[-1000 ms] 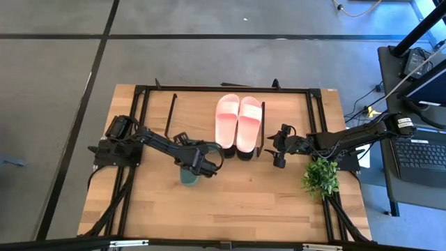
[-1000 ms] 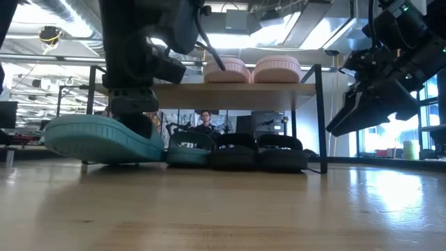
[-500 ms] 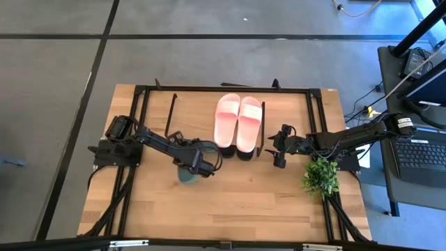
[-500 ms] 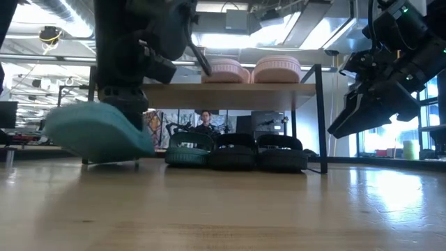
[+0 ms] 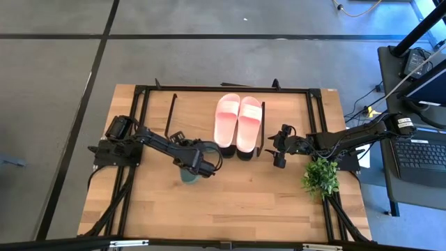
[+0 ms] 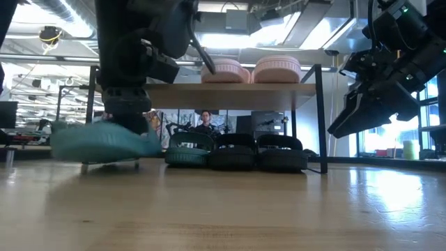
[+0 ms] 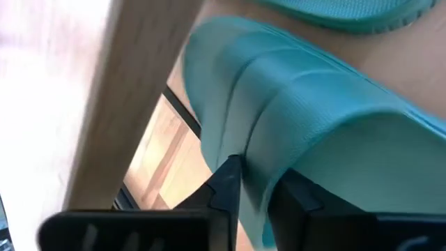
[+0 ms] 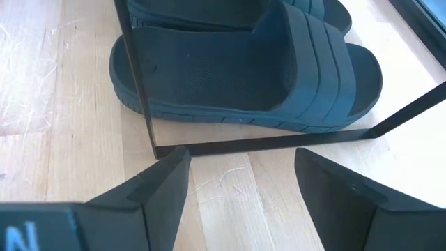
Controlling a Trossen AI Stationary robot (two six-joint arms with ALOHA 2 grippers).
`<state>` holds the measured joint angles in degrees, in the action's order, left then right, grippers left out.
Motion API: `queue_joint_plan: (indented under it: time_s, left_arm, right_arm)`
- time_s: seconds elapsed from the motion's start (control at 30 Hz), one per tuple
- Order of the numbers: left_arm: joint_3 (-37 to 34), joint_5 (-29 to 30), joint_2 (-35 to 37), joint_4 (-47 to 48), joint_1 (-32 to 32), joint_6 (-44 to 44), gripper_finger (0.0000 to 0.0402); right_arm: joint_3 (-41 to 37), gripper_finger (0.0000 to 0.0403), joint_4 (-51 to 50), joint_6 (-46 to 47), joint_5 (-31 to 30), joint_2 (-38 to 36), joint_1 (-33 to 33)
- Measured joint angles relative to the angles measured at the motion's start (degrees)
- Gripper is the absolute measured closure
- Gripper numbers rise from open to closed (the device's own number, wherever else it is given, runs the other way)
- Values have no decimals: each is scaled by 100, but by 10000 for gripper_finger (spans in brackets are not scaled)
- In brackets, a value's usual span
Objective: Pick and place slides into the shelf
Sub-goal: Put the green slide under the shelf
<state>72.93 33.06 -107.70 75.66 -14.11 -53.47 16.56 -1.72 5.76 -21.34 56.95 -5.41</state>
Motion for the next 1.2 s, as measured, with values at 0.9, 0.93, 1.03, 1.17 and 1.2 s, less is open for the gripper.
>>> queue_joint_plan:
  time_s: [0.9,0.93,1.03,1.17,1.2]
  left_arm:
    - [380,-1310,623,-837,-721,60,233]
    - [375,-1423,673,-1103,-822,160,233]
    - [337,-1499,750,-2014,-1155,525,233]
    - [312,-1771,728,-2593,-1538,603,233]
    - [251,-1769,715,-2756,-1615,603,233]
  right_arm:
    - [0,144,-20,-3,0,-1,0]
    - [0,144,-31,-4,0,-1,0]
    - [0,144,-35,-11,0,-2,0]
    - [0,144,-48,-24,0,0,-1]
    - [0,144,-55,-27,0,-2,-2]
